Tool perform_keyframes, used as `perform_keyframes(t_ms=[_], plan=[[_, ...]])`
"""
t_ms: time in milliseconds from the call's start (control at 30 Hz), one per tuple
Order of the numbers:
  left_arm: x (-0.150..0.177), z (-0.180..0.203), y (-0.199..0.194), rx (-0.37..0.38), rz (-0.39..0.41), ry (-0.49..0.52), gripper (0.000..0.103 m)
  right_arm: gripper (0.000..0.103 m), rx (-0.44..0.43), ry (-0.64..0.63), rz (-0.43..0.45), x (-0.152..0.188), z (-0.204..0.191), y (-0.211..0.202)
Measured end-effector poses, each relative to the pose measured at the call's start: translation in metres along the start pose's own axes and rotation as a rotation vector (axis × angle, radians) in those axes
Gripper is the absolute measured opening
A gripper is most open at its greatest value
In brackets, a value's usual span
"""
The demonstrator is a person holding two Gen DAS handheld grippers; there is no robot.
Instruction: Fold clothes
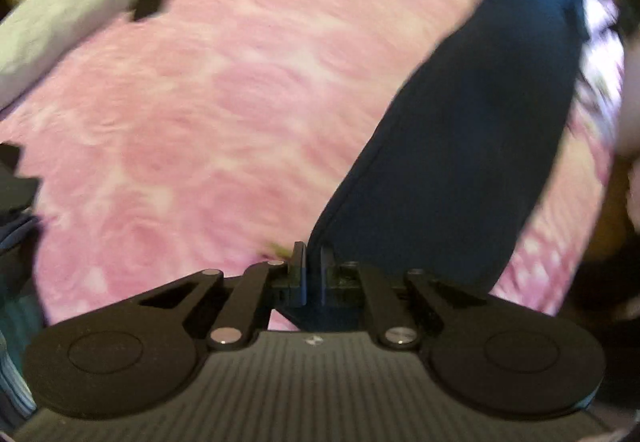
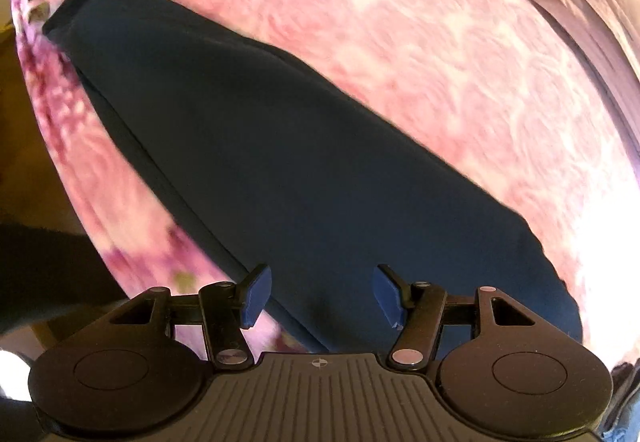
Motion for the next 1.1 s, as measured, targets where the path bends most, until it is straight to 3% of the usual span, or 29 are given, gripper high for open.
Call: perform_keyframes(t_ms=[33,167,233,533,667,733,767,833,933,1100], plan=[[0.003,-0.004,0.002,-0.001,-0.003,-0.017,0.008,0.060,-0.007,0.017,0.004,-0.004,-0.004,0.002],[0.014,0.024,-0.002,-0.009,-0.005,0.088,0.012,0.060,-0.040,0.043,-0.014,-0.010,-0.022,0.015],[0.020,0.038,-0.005,-0.013,-0.007,0.141,0.020,0.060,-0.051,0.045,-0.016,-0.010,-0.030,0.019],[0.045,0.100,-0.015,-0.031,-0.013,0.379,0.022,0.060,-0.090,0.147,0.023,0.011,-0.039,0.027],[0.047,0.119,0.011,-0.090,-0.041,0.469,0.022,0.060,-0.080,0.145,0.062,0.013,-0.042,0.031],[0.044,0.119,0.018,-0.114,-0.042,0.462,0.016,0.060,-0.060,0.119,0.086,0.014,-0.045,0.035],[0.042,0.119,0.018,-0.113,-0.040,0.451,0.002,0.060,-0.049,0.096,0.097,0.014,-0.048,0.038],[0.037,0.116,0.011,-0.116,-0.004,0.415,0.001,0.060,-0.026,0.035,0.121,0.015,-0.054,0.041],[0.028,0.098,-0.012,-0.134,0.053,0.269,0.001,0.060,0.023,-0.103,0.163,0.016,-0.069,0.050],[0.019,0.085,-0.016,-0.088,0.064,0.208,0.001,0.060,0.073,-0.244,0.188,0.025,-0.083,0.065]])
Point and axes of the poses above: each gripper's, at about its wrist camera, not at the fingertips, and y roughly the way its jaws point, z to its right, x to its underside, the point moved 3 cm from there along y, roughly the way its jaws point, and after that the axes turned 8 degrees about z, right-handed, at the moved point
